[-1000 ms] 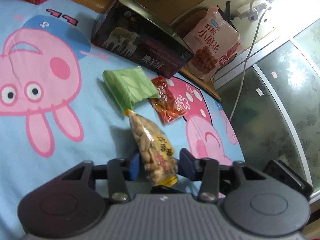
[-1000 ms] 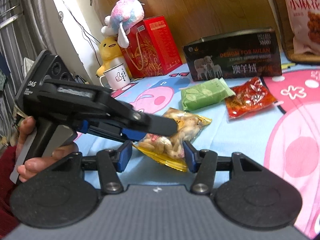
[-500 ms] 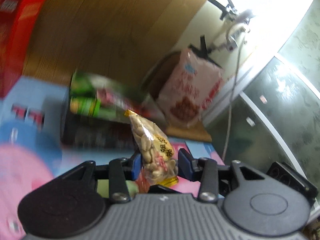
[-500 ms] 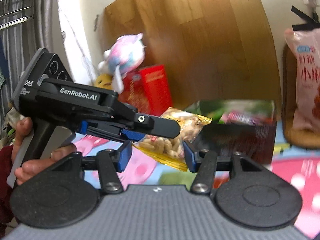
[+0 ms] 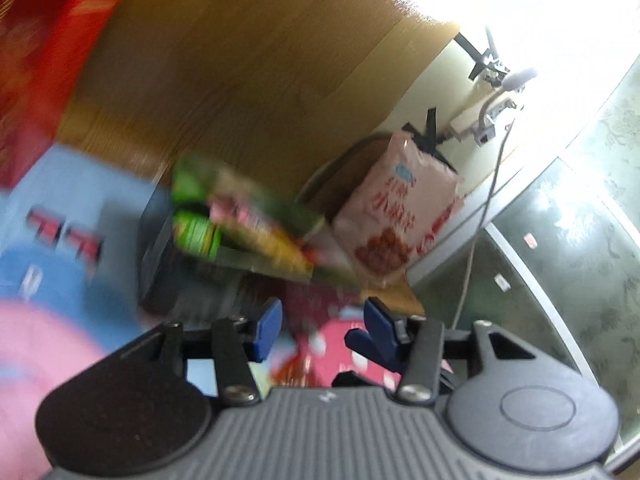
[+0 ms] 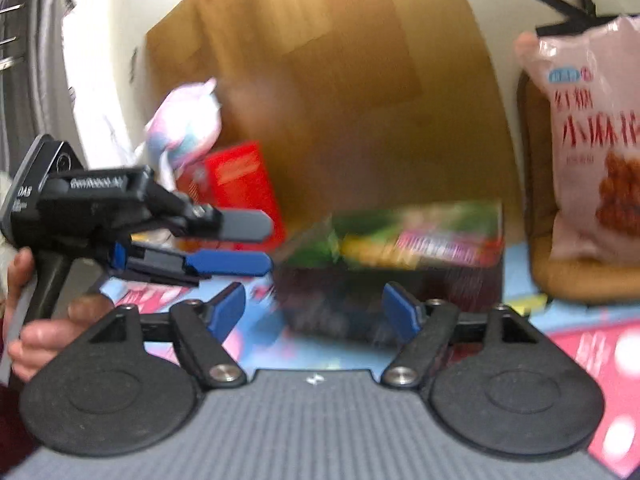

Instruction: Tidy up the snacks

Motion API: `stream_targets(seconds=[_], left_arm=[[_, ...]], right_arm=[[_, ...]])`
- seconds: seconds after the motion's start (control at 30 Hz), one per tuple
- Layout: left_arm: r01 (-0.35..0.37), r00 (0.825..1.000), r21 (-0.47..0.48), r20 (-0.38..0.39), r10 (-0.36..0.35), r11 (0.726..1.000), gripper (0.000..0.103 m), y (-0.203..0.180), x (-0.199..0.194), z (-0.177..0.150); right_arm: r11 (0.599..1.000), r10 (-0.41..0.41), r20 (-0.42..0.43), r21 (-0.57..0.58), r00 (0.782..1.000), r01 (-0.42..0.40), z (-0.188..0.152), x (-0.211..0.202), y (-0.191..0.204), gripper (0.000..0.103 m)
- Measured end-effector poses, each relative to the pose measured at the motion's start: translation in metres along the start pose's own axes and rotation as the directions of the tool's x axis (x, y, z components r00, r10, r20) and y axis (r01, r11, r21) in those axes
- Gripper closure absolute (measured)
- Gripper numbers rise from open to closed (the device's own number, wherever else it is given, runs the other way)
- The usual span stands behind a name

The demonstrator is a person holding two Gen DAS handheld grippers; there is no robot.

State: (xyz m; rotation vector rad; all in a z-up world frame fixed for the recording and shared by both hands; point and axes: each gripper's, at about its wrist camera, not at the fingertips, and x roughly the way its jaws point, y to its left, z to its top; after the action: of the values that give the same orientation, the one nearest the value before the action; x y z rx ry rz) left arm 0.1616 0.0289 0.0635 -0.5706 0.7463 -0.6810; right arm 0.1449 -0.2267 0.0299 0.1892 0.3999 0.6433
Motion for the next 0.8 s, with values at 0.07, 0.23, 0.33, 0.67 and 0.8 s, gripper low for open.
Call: stream_targets(seconds=[0.07,0.23,0.33,0.67,0.8], left_arm=[[-0.023,1.000,-0.008,-0.012,0.023,1.000,0.056,0.006,-0.007,-0.019],[-0.063,0.997,-0.085,-0.049,0.059,0.994,0.056,0.026,-0.011,-0.054],[-0.103,0.994,-0.089,-0.046,0.099,0.991,0.056,0.034,-0.006,-0.061],[-0.081,0.997,-0.078,-0.025,0.079,0.994,0.057,0.043,-0.003,-0.082],[-0.081,0.997,-0.054,-0.014,0.080,0.995,0.056,0.041,-0.003,-0.083]], right_arm=[[1.000,0.013,-0.039,-0.023,0.999,-0.014,-0.018,-0.004,0.013,0.014],[0.987,-0.018,-0.135,-0.162,0.991,-0.004,-0.034,0.021,0.030,0.002],[0.993,-0.017,-0.229,-0.117,0.973,-0.010,-0.031,0.043,0.023,0.000],[0.988,-0.013,-0.265,-0.151,0.964,-0.028,-0.059,0.010,0.059,0.029],[0.994,0.004,-0.255,-0.105,0.967,-0.032,-0.063,0.003,0.059,0.027]])
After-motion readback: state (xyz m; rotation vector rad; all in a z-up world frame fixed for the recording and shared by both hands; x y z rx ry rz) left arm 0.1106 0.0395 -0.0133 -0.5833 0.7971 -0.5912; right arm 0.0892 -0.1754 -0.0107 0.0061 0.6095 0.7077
